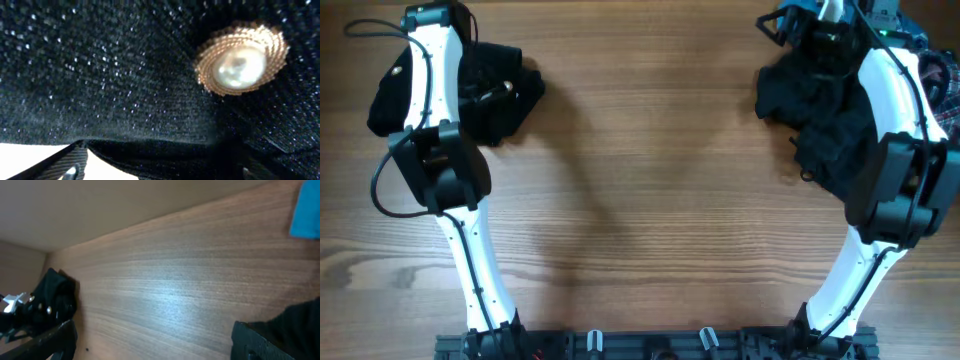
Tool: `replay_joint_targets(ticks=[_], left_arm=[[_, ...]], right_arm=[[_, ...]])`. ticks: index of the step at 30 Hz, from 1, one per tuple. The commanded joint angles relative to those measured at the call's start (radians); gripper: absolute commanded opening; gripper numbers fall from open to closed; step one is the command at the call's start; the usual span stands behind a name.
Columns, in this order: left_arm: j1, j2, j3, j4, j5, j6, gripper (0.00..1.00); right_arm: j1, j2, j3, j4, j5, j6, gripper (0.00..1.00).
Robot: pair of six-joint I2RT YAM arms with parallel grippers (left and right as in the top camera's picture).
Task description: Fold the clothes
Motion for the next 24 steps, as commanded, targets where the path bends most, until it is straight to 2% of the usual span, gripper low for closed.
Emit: replay_joint_targets(ticks=[1, 8, 18, 24], left_arm=[[-0.006, 0.028, 0.002, 0.014, 0.048, 0.011, 0.93], [-0.005, 0.034, -0.013, 0.032, 0.044, 0.045, 0.98], [-0.003, 0.034, -0.328, 0.235, 0.108, 0.048, 1.0], [-0.003, 0.023, -0.354, 0.272, 0.108, 0.053, 1.0]], right_arm=[[0.011, -0.002, -0.003, -0.013, -0.016, -0.004, 1.0], [0.009, -0.002, -0.003, -0.029, -0.016, -0.006, 1.0], [0.009, -0.002, -0.003, -0.036, -0.017, 0.005, 1.0], [0.009, -0.002, -0.003, -0.036, -0.021, 0.005, 1.0]])
